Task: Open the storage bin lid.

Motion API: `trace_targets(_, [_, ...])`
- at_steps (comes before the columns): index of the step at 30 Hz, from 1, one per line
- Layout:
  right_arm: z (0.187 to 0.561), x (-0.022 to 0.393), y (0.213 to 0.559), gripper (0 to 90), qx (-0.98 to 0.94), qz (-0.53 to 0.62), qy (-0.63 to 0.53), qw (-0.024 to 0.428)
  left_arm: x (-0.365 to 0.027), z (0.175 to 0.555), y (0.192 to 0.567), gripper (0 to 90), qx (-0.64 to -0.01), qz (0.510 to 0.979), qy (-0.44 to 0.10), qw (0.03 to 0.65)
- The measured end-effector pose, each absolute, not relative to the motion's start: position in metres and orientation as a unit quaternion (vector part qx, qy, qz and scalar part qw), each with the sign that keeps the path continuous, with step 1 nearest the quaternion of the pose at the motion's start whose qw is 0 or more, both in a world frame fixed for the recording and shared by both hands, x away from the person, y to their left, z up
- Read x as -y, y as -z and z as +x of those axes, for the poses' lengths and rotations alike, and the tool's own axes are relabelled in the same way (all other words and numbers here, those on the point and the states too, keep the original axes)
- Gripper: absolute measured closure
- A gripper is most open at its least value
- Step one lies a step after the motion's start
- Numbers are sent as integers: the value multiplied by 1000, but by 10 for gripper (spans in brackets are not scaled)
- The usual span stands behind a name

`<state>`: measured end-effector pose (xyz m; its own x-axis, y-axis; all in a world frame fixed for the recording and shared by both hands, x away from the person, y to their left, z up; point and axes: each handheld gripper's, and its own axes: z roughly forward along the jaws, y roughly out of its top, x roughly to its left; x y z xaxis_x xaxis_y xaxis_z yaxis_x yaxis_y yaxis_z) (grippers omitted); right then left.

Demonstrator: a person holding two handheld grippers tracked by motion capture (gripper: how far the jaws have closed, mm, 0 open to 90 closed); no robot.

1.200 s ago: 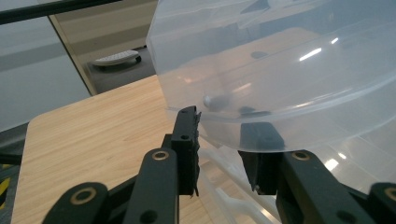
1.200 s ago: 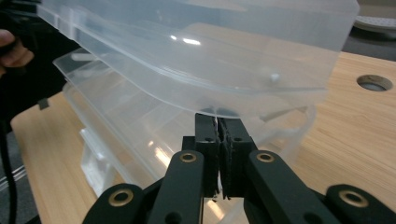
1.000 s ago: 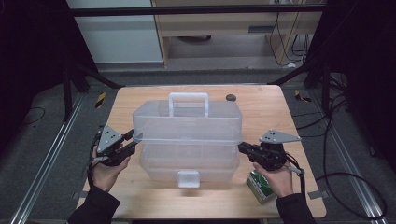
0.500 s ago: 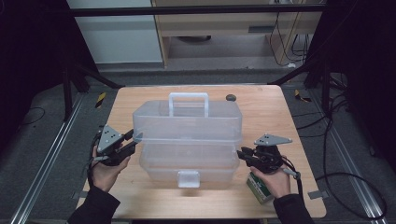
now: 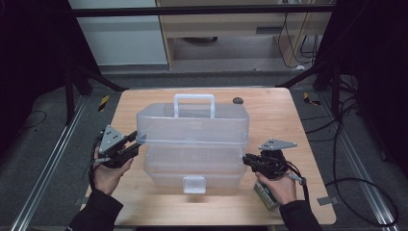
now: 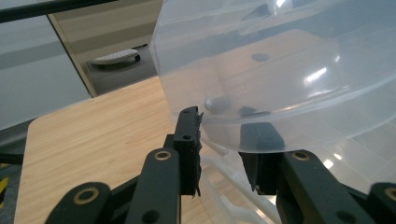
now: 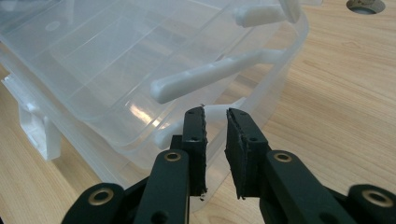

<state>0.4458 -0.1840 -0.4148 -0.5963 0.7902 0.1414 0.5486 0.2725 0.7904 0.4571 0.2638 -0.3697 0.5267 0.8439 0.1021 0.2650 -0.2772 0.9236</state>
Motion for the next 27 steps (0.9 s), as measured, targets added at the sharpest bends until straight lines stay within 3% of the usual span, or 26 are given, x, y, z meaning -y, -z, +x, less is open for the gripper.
trace_targets(27, [447, 184, 416, 776, -777, 441, -429, 133, -259, 484, 342, 699, -388, 710, -320, 493])
